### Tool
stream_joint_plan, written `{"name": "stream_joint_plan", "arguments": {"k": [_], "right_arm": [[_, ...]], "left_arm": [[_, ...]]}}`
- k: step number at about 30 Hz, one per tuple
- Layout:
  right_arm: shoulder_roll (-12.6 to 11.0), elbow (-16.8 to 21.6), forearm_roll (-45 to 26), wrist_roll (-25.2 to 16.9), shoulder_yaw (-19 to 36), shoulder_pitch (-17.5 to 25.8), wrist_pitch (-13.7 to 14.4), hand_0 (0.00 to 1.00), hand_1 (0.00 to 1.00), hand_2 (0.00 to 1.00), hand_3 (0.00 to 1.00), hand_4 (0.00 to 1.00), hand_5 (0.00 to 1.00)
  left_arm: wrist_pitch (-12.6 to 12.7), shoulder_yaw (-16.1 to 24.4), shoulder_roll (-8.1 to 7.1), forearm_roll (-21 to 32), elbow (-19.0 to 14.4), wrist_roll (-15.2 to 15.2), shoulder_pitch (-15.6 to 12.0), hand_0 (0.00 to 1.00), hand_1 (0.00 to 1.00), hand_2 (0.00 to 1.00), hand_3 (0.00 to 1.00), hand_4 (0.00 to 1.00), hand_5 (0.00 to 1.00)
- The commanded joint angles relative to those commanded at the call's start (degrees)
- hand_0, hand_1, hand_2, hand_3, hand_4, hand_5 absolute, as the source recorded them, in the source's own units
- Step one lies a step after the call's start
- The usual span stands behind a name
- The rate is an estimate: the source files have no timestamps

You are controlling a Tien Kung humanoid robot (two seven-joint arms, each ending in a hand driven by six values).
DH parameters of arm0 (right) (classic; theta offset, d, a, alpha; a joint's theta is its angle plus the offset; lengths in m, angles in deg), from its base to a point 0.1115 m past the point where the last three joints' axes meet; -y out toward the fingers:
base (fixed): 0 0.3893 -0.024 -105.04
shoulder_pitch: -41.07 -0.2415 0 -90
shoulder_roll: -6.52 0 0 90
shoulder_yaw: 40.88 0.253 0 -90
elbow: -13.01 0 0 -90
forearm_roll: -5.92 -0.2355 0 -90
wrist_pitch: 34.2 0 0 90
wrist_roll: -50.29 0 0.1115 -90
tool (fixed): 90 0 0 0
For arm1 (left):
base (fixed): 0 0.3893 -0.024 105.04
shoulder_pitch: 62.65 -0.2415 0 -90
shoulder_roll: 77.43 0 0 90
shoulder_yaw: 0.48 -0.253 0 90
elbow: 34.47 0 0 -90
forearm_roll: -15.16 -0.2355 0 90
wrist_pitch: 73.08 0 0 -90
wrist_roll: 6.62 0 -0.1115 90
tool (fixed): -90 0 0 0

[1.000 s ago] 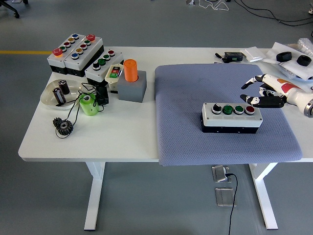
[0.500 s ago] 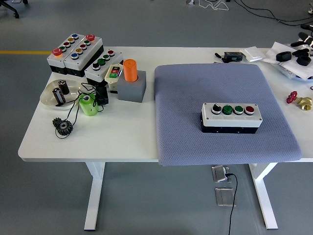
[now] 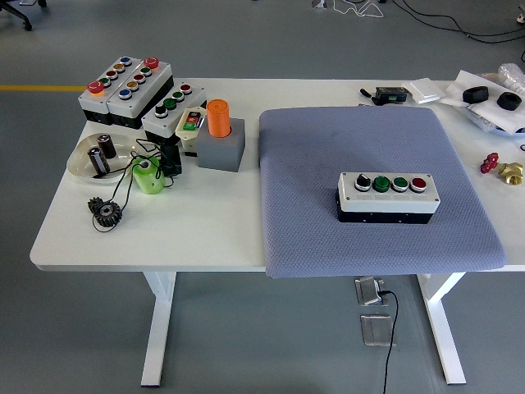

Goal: Pick up the button,place it on the desk,press the button,press the button

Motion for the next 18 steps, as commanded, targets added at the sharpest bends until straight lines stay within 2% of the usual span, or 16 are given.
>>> {"name": "stream_joint_plan", "arguments": {"k": [5,18], "right_arm": [[0.0,-0.2,-11.6,0.3,0.0,0.1,-0.4,0.862,0.813,0.865,0.837,0.703,0.626],[0.2,-0.9,-12.2,1.4,-0.3,0.2,-0.9,0.896,0.829,0.868,0.846,0.691,0.632]], "left_arm": [[0.0,0.0,0.00,0.0,0.0,0.0,0.0,0.650,0.706,0.725,0.511,0.318,0.946],[0.1,-0.1,0.00,-0.1,0.0,-0.2,-0.2,0.651,0.706,0.726,0.511,0.319,0.948]]}}
